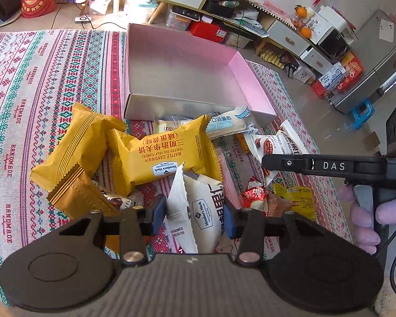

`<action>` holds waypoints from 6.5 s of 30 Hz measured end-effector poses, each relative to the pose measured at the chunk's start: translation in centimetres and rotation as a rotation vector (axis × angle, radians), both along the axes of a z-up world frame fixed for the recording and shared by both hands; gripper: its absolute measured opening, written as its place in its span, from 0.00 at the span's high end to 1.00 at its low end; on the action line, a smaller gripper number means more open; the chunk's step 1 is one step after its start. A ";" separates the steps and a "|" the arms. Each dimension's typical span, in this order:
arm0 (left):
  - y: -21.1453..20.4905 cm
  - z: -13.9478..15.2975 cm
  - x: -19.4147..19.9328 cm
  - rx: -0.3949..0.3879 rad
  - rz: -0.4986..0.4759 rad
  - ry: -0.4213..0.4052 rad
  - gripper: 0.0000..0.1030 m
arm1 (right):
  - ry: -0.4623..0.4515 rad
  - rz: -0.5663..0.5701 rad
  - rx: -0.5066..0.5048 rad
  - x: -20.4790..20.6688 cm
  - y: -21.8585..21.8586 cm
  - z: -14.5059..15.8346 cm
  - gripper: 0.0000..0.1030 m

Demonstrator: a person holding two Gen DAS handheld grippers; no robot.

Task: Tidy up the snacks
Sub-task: 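Carry the white bag into the pink tray box and open the left gripper, then withdraw the left gripper from the box back over the snack pile, then grasp the pink pastry bag with the right gripper while the left grasps a red snack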

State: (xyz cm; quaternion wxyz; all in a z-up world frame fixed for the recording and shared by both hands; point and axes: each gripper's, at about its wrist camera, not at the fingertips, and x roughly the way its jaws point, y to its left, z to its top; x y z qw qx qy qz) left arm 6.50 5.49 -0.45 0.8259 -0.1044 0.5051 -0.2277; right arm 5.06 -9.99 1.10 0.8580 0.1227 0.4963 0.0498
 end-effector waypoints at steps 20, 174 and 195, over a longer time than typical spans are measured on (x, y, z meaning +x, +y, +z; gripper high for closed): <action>-0.4 3.1 1.5 -0.042 0.050 -0.117 0.52 | -0.107 -0.032 0.072 -0.2 -1.3 3.5 0.62; -3.9 -5.1 -4.6 0.211 -0.163 -0.117 0.53 | 0.009 0.315 -0.218 -4.7 2.7 -3.7 0.36; -3.7 -3.6 -4.5 0.201 -0.158 -0.132 0.63 | 0.014 0.280 -0.201 -4.3 1.8 -1.9 0.64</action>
